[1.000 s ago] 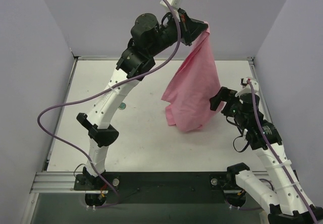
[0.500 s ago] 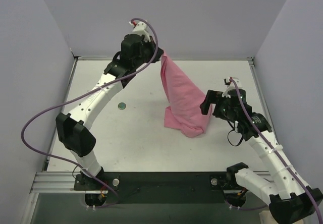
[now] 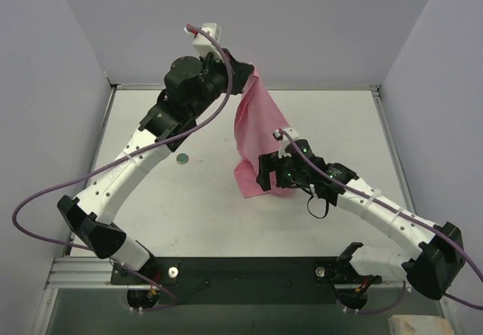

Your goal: Pin the brooch onto the clothing

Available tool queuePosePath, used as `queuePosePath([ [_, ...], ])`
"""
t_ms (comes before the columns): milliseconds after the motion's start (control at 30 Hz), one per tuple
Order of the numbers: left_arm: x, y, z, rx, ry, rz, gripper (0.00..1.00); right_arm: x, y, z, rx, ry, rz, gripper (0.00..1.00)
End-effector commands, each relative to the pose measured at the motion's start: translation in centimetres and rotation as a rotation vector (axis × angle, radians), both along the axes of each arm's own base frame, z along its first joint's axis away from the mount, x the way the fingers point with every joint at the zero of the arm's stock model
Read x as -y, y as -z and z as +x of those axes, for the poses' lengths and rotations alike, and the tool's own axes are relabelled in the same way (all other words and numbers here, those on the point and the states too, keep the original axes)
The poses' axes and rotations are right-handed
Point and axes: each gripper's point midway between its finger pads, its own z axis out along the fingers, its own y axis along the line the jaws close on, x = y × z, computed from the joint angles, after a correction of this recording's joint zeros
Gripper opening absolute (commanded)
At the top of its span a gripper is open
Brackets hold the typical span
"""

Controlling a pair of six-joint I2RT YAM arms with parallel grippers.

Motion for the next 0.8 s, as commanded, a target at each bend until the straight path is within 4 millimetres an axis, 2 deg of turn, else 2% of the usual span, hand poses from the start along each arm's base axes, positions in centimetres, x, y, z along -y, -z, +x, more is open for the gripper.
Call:
queuePosePath([
  [0, -0.6, -7.6, -3.7, 0.172, 0.009, -0.094, 0.0, -1.1, 2.8, 1.2, 0.023, -0.004, -0.028, 0.85],
  [33, -0.6, -7.9, -4.1, 0.177, 0.015, -0.108, 0.0, -0.9, 4.1, 1.0, 0.013, -0.001, -0.04, 0.85],
  [100, -1.0, -8.8, -5.1, 0.19, 0.02, -0.131, 0.0, -1.3, 4.9, 1.4, 0.021, 0.01, -0.027, 0.85],
  [133, -1.0, -8.5, -5.2, 0.188, 0.02, -0.13, 0.0, -1.6, 4.8, 1.7, 0.036, 0.015, -0.009, 0.84],
  [167, -1.6, -9.1, -5.8, 0.197, 0.014, -0.142, 0.0, -1.7, 4.8, 2.1, 0.048, 0.028, -0.001, 0.84],
  [267, -2.2, -9.0, -6.5, 0.197, 0.001, -0.155, 0.0, -1.0, 4.7, 3.3, 0.07, 0.126, -0.009, 0.79],
  [367, -2.5, -8.9, -7.1, 0.198, 0.004, -0.17, 0.0, 0.3, 4.6, 4.8, 0.109, 0.229, -0.052, 0.6],
  [433, -2.7, -9.1, -7.6, 0.198, 0.008, -0.176, 0.0, 1.1, 4.7, 5.4, 0.12, 0.265, -0.093, 0.59],
  [567, -2.9, -8.5, -8.4, 0.188, 0.019, -0.187, 0.0, 3.2, 4.0, 6.8, 0.173, 0.345, -0.172, 0.2],
  [633, -3.0, -8.9, -9.2, 0.204, 0.044, -0.201, 0.0, 4.6, 3.6, 7.8, 0.191, 0.4, -0.193, 0.18],
  [667, -2.6, -8.0, -9.2, 0.19, 0.058, -0.187, 0.0, 5.1, 3.5, 8.2, 0.191, 0.417, -0.188, 0.11],
  [700, -2.7, -9.1, -9.7, 0.23, 0.07, -0.223, 0.0, 5.4, 3.5, 8.5, 0.189, 0.429, -0.18, 0.05],
  [767, -2.6, -9.3, -10.4, 0.24, 0.093, -0.239, 0.0, 6.0, 3.0, 9.6, 0.19, 0.45, -0.138, 0.0],
])
